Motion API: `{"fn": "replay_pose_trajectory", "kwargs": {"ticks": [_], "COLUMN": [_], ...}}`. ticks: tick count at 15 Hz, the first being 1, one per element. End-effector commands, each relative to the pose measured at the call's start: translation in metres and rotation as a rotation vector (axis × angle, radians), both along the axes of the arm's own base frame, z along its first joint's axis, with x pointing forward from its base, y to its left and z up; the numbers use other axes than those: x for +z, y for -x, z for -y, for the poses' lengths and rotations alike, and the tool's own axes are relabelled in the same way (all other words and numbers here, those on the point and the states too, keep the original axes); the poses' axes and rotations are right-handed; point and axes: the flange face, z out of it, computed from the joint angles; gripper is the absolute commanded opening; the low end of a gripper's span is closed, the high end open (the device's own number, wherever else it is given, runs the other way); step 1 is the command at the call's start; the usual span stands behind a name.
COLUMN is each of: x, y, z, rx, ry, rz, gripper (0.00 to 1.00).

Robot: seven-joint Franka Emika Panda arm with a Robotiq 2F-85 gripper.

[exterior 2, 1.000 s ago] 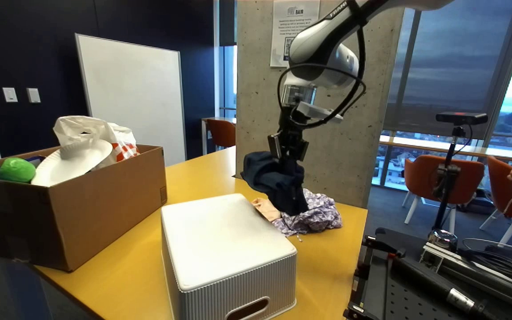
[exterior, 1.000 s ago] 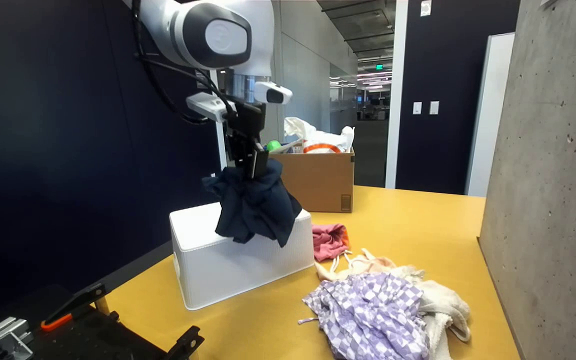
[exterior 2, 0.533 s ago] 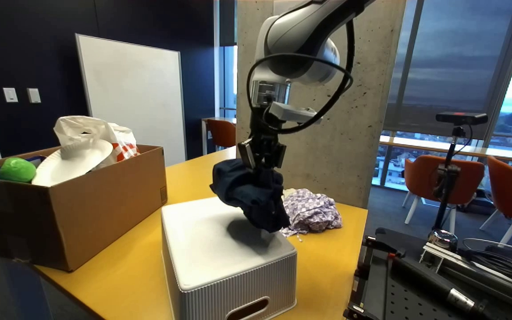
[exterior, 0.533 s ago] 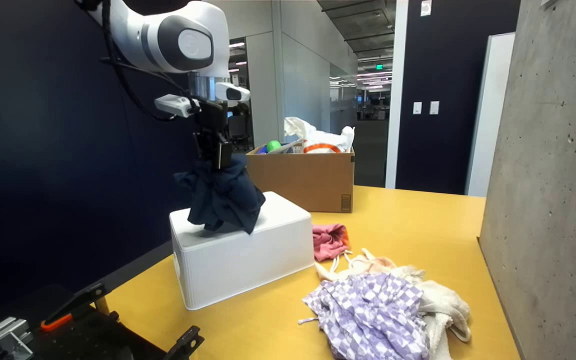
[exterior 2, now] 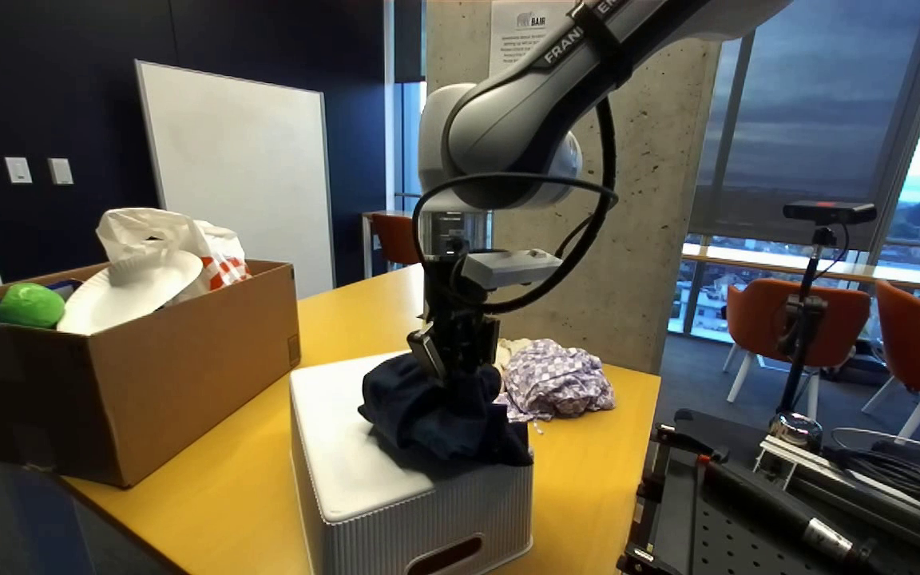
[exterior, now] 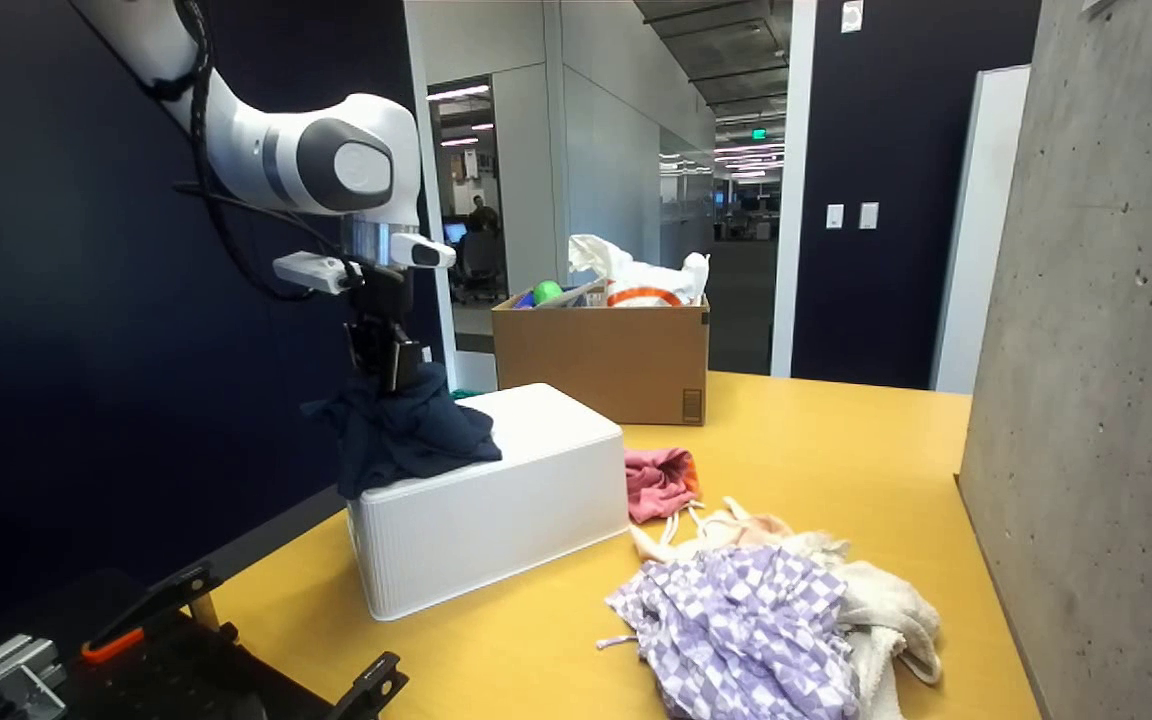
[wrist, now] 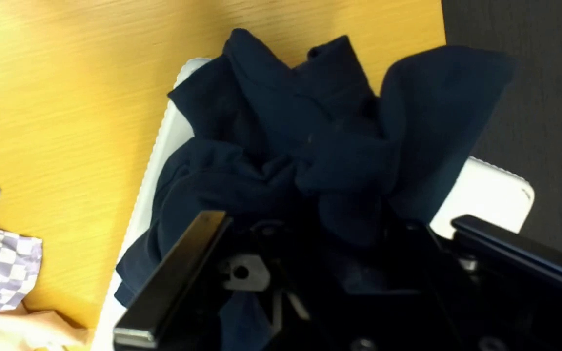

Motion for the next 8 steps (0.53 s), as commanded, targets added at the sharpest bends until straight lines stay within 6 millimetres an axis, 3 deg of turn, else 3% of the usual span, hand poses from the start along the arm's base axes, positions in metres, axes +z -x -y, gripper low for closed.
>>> {"fn": "replay_pose_trajectory", "kwargs": {"ticks": [1,3,8], "x": [-0.011,-0.006,0.038], "y": [-0.009,-0.009,0.002], "z": [-0.008,-0.012,-0.015], "rx": [0.026,0.042,0.042], "ry": [0.014,0.013,0.012], "rz": [-0.011,0.006,0.055], "gripper": [0.45,0.65,0.99]}}
